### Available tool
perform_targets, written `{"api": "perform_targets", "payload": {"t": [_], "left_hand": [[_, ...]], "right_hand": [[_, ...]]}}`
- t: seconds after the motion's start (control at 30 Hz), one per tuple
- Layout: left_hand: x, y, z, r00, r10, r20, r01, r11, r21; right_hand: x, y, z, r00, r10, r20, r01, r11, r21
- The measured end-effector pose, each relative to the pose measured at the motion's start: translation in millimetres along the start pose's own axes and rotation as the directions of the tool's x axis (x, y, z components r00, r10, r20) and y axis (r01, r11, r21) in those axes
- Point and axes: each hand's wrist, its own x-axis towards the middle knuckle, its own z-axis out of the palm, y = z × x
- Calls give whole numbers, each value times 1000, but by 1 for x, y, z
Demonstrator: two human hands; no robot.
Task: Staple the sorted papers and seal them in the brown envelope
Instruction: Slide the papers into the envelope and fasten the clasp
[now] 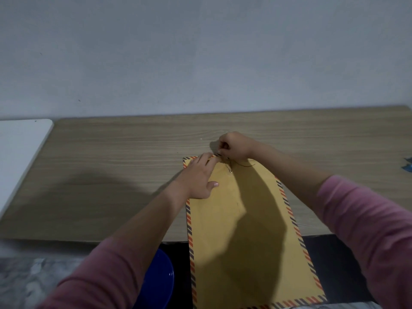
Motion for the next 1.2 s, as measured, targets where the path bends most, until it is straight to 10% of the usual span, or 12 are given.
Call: {"api": "perform_targets", "payload": {"t": [1.2], "left_hand": [[-2, 4, 15, 991, -133, 6, 133, 991, -4]], "right_hand": [[-104, 11, 63, 921, 62, -386, -80, 996, -31]]}}
